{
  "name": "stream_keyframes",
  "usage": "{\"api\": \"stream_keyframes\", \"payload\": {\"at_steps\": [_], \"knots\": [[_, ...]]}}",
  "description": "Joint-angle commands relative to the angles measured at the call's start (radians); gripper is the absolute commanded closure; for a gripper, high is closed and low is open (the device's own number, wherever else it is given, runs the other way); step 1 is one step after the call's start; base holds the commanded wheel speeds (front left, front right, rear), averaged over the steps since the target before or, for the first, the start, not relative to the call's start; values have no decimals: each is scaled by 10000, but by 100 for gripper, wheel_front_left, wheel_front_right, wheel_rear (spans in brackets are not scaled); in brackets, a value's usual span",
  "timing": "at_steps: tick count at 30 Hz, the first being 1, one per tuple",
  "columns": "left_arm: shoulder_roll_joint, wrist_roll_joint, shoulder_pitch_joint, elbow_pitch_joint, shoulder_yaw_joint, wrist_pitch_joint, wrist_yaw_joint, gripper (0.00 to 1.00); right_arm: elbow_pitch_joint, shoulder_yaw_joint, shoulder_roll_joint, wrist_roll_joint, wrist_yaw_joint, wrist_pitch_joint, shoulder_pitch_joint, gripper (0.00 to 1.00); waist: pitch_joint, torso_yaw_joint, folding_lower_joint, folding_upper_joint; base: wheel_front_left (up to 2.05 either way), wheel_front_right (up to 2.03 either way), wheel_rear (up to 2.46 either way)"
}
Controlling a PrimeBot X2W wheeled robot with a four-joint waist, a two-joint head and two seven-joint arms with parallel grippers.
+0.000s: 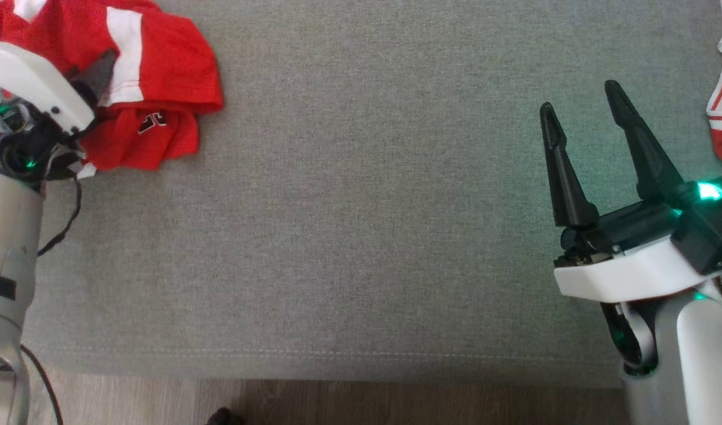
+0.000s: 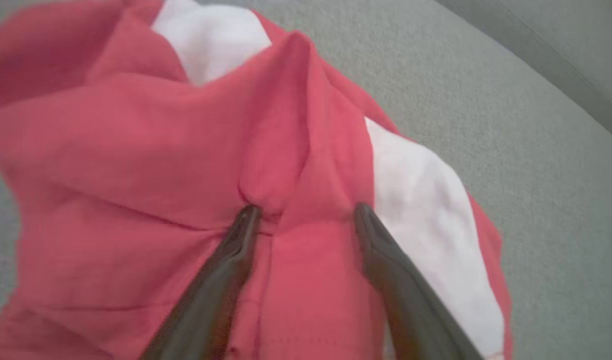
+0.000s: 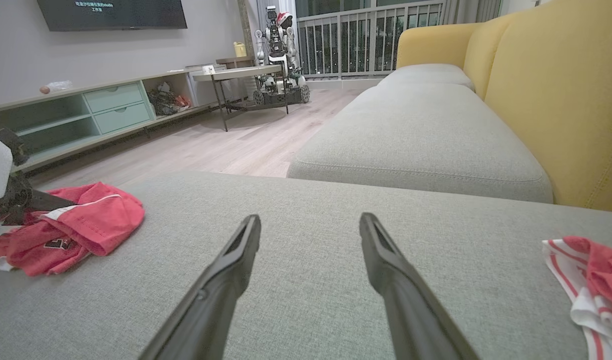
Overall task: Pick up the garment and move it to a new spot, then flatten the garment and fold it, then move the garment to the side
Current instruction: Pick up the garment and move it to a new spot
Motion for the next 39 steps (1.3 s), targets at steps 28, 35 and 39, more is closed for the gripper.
{"api": "stream_keyframes", "payload": {"at_steps": [28,35,39], "knots": [[803,-600,393,-3848,-1723,-3580,34,100,1122,-195,7,735,-4,-811,-110,0,-2920,128,-1,0,0,0,0],[-257,-564,1122,-5373,-2241,-3500,880,100,1489,-419,7,986,-4,-1019,-99,0,-3660,-292,-1,0,0,0,0],[-1058,-271,1527,-6044,-2765,-3629,1505,100,1421,-432,7,996,-4,-995,-148,0,-3627,-746,-1,0,0,0,0]]}}
